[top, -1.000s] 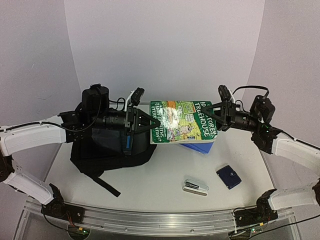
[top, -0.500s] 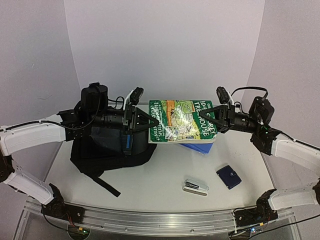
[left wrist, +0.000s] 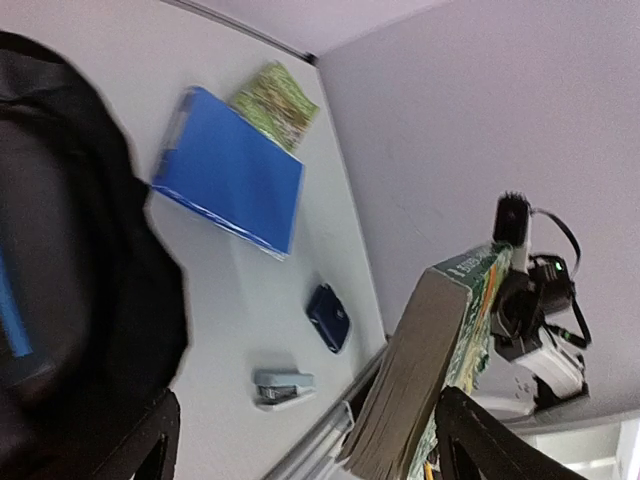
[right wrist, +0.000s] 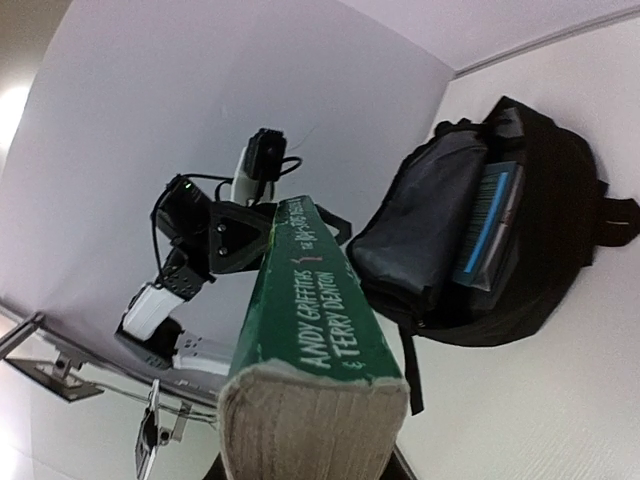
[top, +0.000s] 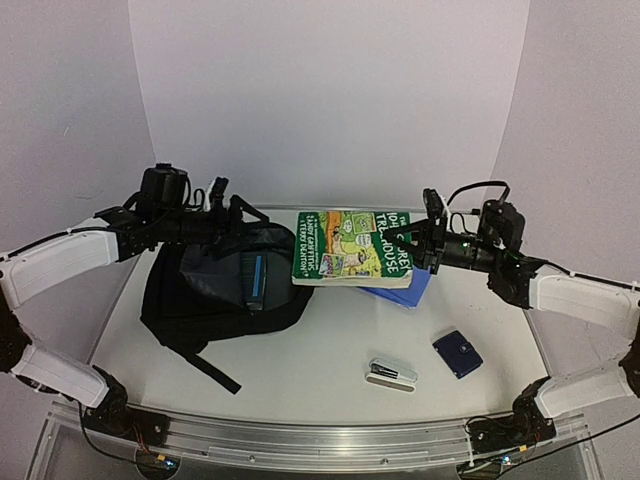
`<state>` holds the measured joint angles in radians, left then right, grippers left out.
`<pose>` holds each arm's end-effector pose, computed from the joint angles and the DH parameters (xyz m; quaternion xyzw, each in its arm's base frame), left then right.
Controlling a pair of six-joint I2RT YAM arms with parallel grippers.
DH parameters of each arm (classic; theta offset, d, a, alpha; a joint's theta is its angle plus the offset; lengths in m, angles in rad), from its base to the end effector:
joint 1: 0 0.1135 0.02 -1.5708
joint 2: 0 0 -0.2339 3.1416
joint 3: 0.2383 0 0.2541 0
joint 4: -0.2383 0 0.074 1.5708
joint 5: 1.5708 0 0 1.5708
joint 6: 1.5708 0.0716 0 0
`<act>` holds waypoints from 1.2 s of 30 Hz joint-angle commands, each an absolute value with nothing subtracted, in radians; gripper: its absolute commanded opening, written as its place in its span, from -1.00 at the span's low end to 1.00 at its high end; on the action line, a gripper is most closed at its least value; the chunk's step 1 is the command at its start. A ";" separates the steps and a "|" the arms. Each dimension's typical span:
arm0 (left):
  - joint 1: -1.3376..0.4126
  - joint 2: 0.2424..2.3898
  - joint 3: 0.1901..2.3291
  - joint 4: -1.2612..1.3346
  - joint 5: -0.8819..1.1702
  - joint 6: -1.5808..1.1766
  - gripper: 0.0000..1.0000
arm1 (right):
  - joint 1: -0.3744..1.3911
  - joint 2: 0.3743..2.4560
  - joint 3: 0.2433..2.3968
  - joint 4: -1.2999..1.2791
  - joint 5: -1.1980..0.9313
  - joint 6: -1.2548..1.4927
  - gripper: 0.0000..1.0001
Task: Pack the student bag
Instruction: Pick up the book from the center of the board, then place the book in the student bag.
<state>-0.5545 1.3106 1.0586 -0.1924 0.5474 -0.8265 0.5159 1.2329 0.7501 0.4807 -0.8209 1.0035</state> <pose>0.2660 -0.2085 0.2779 0.0326 0.8261 -0.5036 0.2507 0.2454 0.1994 0.2724 -0.1168 0.6979 0.6509 0.2751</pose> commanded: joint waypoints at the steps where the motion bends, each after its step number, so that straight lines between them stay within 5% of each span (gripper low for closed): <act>1: -0.424 1.186 1.013 -0.452 0.395 -0.726 0.95 | 0.518 1.273 0.812 0.460 -0.684 0.989 -1.00; 9: -0.161 1.130 0.913 -0.592 0.281 -0.679 0.99 | 0.522 1.308 0.853 0.381 -0.656 0.946 -1.00; 19: -0.138 1.175 0.817 -0.457 0.380 -0.752 0.93 | 0.557 1.305 0.884 0.368 -0.664 0.912 -1.00; 26: -0.137 1.211 0.777 -0.325 0.459 -0.793 0.40 | 0.600 1.351 0.950 0.374 -0.639 0.915 -1.00; 36: -0.137 1.173 0.775 -0.225 0.480 -0.764 -0.89 | 0.654 1.508 1.056 0.435 -0.578 0.978 -1.00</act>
